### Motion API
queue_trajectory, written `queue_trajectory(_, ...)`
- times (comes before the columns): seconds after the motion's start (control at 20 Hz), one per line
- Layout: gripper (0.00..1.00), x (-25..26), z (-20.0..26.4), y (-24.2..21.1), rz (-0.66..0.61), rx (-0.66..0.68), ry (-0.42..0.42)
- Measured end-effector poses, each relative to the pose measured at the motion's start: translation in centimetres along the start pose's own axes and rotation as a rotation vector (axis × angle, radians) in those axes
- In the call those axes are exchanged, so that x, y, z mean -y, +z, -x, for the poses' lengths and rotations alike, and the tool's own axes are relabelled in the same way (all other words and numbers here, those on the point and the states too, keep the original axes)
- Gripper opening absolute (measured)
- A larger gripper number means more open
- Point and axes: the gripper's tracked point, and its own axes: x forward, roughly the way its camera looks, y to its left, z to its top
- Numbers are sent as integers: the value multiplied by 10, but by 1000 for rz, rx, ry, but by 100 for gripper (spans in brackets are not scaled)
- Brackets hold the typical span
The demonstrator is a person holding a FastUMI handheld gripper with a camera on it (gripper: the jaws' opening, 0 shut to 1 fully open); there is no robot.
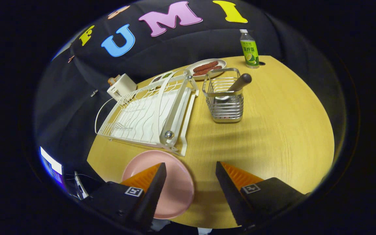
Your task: Take the plate from the dish rack, then take the spoon from the basket and place it into the plate.
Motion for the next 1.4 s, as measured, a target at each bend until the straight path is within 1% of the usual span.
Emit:
queue_trajectory(0.05,97,6,4,7,6,34,-21)
queue_trajectory(0.2,99,23,11,29,26,111,-76)
queue_trajectory(0.25,98,28,13,38,49,141,-86)
queue_trajectory(0.35,99,31,17,53,114,187,-81)
queue_trajectory(0.45,99,41,21,76,171,267,-100)
queue_trajectory(0.5,98,45,23,86,178,308,-108)
queue_trajectory(0.65,98,48,12,102,178,350,-73)
queue_trajectory(0.85,98,52,5,138,267,490,-81)
queue_trajectory(1.05,98,50,-8,158,352,591,-103)
queue_trajectory(1.15,98,48,-19,159,355,602,-95)
queue_trajectory(1.25,97,55,-30,156,319,584,-100)
queue_trajectory(1.3,80,57,-32,156,309,583,-104)
queue_trajectory(1.35,68,57,-32,157,308,590,-104)
queue_trajectory(1.4,60,59,-33,155,314,596,-109)
